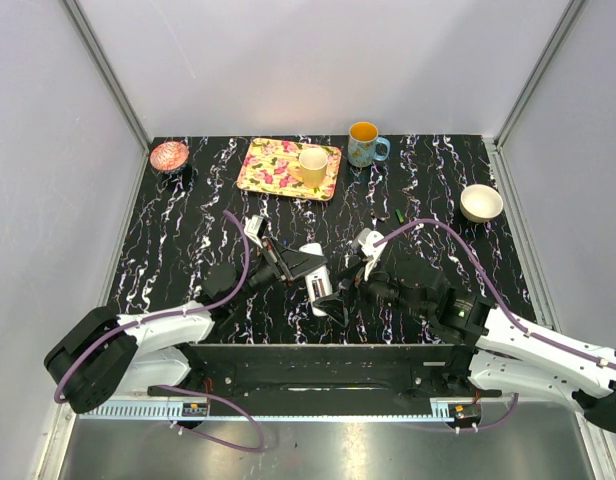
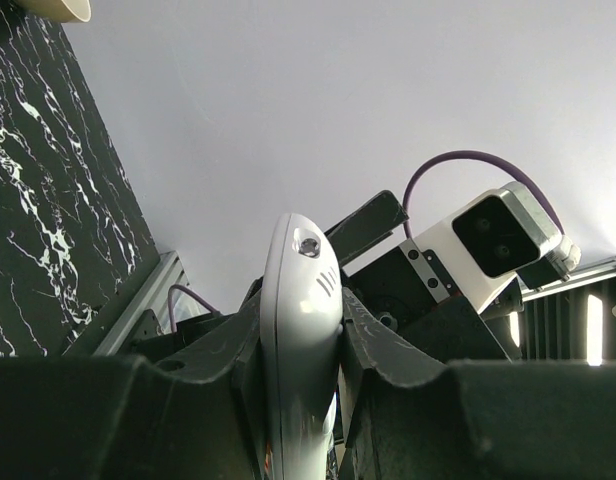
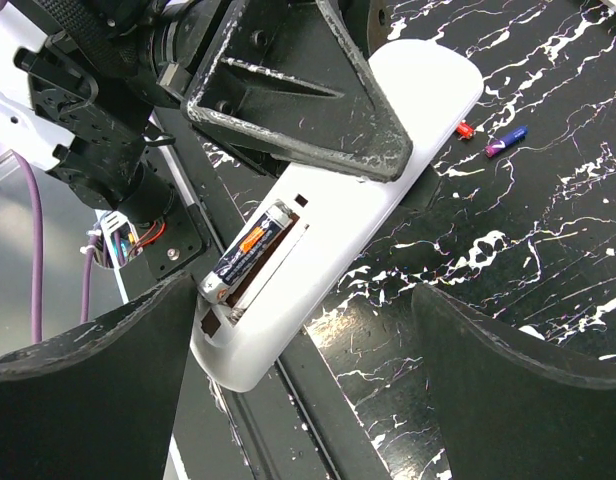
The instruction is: Load the batteries into the remote control
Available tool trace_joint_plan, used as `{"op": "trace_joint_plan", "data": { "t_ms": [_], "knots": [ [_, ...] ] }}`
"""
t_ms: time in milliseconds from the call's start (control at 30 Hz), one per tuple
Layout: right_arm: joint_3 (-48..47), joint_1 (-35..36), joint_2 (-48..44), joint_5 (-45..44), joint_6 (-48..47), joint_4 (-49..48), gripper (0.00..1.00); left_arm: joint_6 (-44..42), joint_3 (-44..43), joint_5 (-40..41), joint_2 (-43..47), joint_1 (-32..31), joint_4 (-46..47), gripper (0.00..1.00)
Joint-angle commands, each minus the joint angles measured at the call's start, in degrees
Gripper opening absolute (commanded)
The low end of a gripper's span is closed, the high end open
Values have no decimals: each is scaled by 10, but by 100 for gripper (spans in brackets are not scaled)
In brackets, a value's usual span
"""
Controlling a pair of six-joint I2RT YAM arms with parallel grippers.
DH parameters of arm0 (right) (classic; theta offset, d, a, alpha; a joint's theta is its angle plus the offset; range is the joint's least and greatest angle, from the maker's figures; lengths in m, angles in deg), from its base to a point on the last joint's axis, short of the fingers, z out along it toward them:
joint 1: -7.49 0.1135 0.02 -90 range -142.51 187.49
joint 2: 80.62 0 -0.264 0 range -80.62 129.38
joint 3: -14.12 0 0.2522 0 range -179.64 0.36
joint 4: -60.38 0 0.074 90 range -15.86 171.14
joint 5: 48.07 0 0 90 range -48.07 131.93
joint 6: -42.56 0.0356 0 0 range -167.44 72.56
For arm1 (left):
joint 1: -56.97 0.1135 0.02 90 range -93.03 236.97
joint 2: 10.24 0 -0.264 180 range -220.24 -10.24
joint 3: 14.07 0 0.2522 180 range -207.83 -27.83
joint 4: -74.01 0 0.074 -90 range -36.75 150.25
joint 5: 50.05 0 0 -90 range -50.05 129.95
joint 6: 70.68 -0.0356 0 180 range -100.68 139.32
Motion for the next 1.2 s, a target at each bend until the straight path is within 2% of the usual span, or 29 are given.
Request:
{"op": "trace_joint_plan", "data": {
  "t_ms": [0, 333, 833, 1167],
  "knots": [
    [-14, 0, 0, -19, -9, 2, 91, 4, -1, 2, 13, -6, 51, 0],
    [-7, -12, 5, -22, -3, 2, 91, 9, 0, -7, 11, -9, 103, 0],
    [-5, -48, 25, 27, 22, -14, 89, 17, -20, -39, -34, -31, 211, 0],
    [8, -81, 30, 59, 44, -21, 86, 13, -22, -41, -23, -35, 224, 0]
  ]
}}
